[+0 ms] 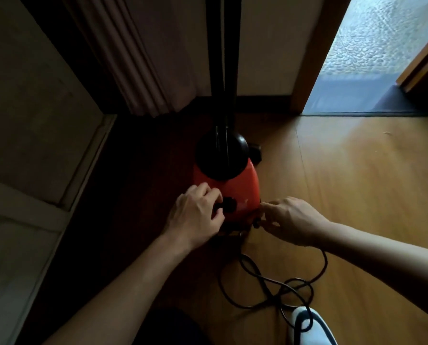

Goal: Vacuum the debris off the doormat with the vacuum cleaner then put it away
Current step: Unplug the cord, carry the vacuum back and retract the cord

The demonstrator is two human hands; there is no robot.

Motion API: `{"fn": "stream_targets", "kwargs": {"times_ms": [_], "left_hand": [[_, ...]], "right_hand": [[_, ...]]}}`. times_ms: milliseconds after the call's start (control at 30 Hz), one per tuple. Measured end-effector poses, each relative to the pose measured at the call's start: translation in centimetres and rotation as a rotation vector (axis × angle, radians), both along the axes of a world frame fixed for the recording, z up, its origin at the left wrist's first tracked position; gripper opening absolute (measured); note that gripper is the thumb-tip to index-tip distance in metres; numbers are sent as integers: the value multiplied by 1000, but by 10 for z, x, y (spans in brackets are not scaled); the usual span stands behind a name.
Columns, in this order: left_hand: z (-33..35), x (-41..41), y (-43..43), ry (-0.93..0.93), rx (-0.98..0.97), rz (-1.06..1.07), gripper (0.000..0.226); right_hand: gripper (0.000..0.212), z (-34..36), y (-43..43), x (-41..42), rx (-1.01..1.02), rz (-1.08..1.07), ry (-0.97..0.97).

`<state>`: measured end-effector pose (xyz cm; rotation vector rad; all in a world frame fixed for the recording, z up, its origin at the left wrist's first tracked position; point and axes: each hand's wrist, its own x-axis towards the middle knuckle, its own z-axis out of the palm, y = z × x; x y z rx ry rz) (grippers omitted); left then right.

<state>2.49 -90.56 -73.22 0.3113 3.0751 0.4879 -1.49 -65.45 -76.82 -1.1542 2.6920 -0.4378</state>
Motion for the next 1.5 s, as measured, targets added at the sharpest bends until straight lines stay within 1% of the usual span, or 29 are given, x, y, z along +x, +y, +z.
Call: {"fn": "stream_targets", "kwargs": {"times_ms": [100,200,267,333,433,500,567,633,700,800,867,1000,1033,1067,1133,1200,1267,1333,1400,1433,1500], "left_hand": [[-27,2,6,58,-12,-33,36],[-40,4,7,55,-30,-62,52],[-46,0,4,33,-28,-72,57],[-52,-5,2,32,-51,-90,62],[-57,-8,0,33,-76,-106,69],[-59,-8,1,29,-79,-111,73],[-61,-7,1,20,-69,-107,74],[-61,-8,0,20,-51,-102,74],[-61,-8,-1,15,-43,-110,74],[-60,-6,-5,-5,-59,-129,74],[-60,-5,-7,-13,-60,-139,74],[-60,-6,-10,-22,-45,-162,75],[-60,-6,-10,-26,-40,-165,75],[-60,-6,-11,-29,-37,-168,76],[-61,-6,-11,-35,-36,-173,76],[-60,-6,-11,-42,-31,-174,76],[-58,-6,-11,-45,-30,-171,75],[-57,-6,-12,-39,-22,-155,73],[-57,-6,-16,-42,-7,-124,72],[-57,-5,-18,-51,-4,-117,72],[-56,-5,-20,-82,-6,-121,73]], "right_hand": [[36,-25,6,3,-31,-36,138],[36,-52,5,1,-45,-15,241],[35,-67,0,1,-67,-21,275],[34,-78,-5,3,-93,-76,306],[25,-82,-7,4,-117,-85,368],[24,-81,-7,2,-110,-51,369],[27,-77,-6,3,-106,-40,330],[36,-71,-6,6,-115,-27,241],[37,-64,-7,8,-144,13,98],[30,-50,-13,20,-287,41,-182],[20,-43,-21,36,-352,42,-283],[13,-46,-38,60,-280,131,-462],[19,-48,-41,63,-294,106,-508],[28,-50,-43,65,-332,38,-540],[40,-53,-47,70,-418,-232,-597],[40,-58,-51,72,-488,-567,-691],[45,-60,-56,68,-489,-782,-823],[48,-59,-63,63,-519,-867,-935],[43,-56,-71,62,-708,-927,-1055],[39,-54,-74,64,-822,-952,-1148],[31,-50,-77,73,-978,-952,-1312]]}}
